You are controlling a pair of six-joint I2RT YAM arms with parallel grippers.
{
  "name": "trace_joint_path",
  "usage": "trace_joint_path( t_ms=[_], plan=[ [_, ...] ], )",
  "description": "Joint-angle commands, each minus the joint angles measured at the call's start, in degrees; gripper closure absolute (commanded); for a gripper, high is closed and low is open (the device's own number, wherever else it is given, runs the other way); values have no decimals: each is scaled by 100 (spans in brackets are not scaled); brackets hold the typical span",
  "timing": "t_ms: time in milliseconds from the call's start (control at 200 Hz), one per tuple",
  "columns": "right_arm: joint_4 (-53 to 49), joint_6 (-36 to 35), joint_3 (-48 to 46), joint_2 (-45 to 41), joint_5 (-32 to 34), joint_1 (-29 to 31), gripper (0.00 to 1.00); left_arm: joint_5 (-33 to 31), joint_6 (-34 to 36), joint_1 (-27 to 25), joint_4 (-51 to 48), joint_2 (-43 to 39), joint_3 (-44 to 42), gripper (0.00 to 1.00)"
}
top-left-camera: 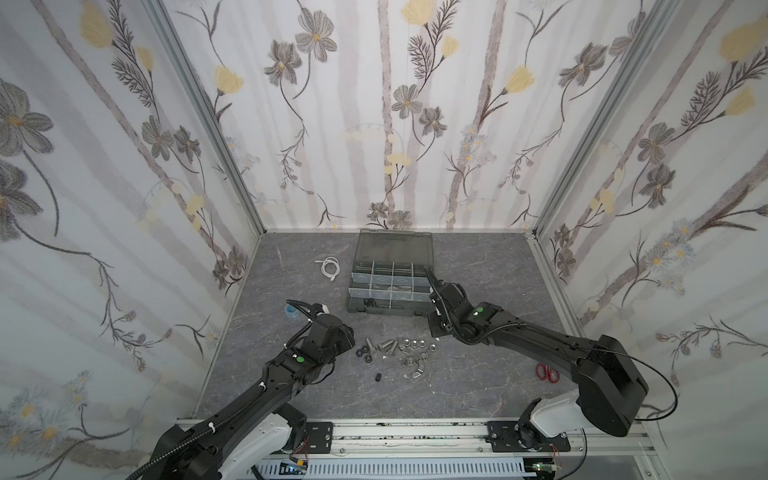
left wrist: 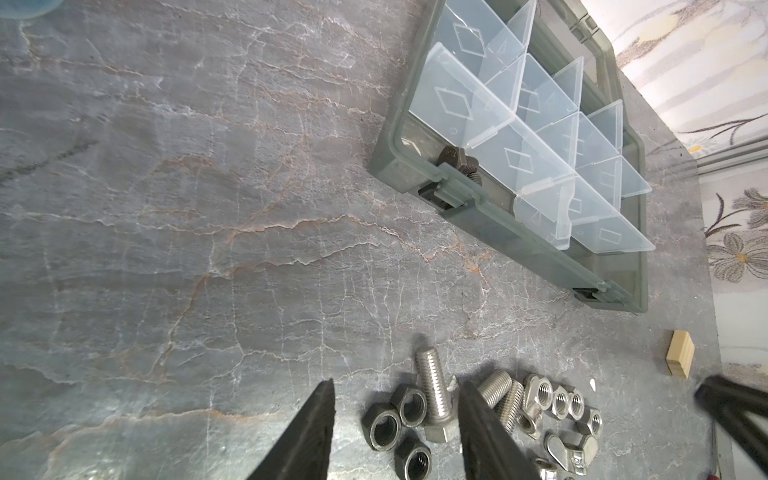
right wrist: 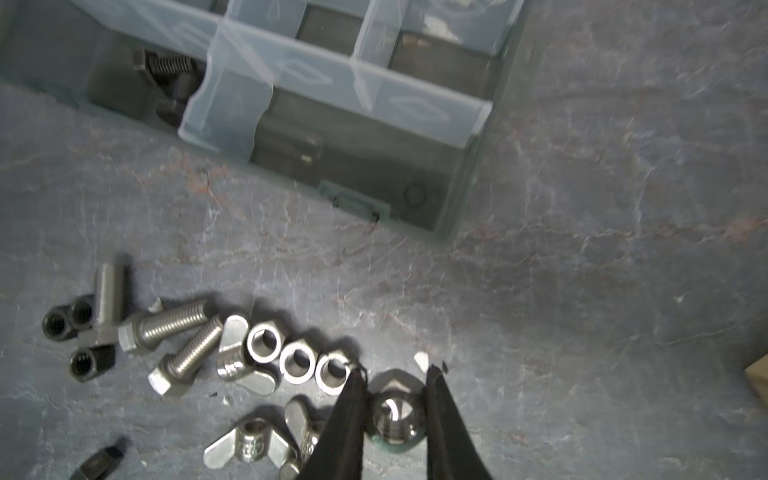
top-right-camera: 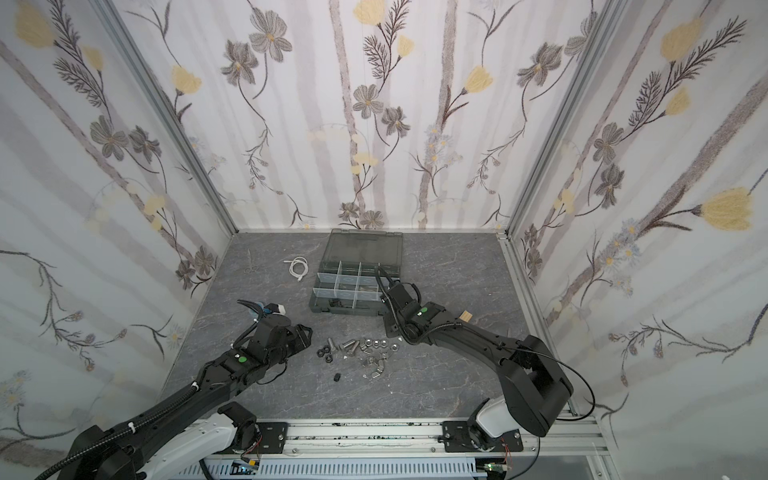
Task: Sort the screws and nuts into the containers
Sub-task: 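Carry the silver hex nut into the box and open the right gripper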
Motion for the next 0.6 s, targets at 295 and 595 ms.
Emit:
trace_joint_path(
  t_ms=[295, 595],
  plan=[
    [279, -319, 1693, 1602, -425, -204, 80, 130, -40, -4, 180, -179, -20, 49],
    [505, -116, 1818, 1958, -642, -280, 79, 211, -191, -7, 184, -439, -219, 49]
  ],
)
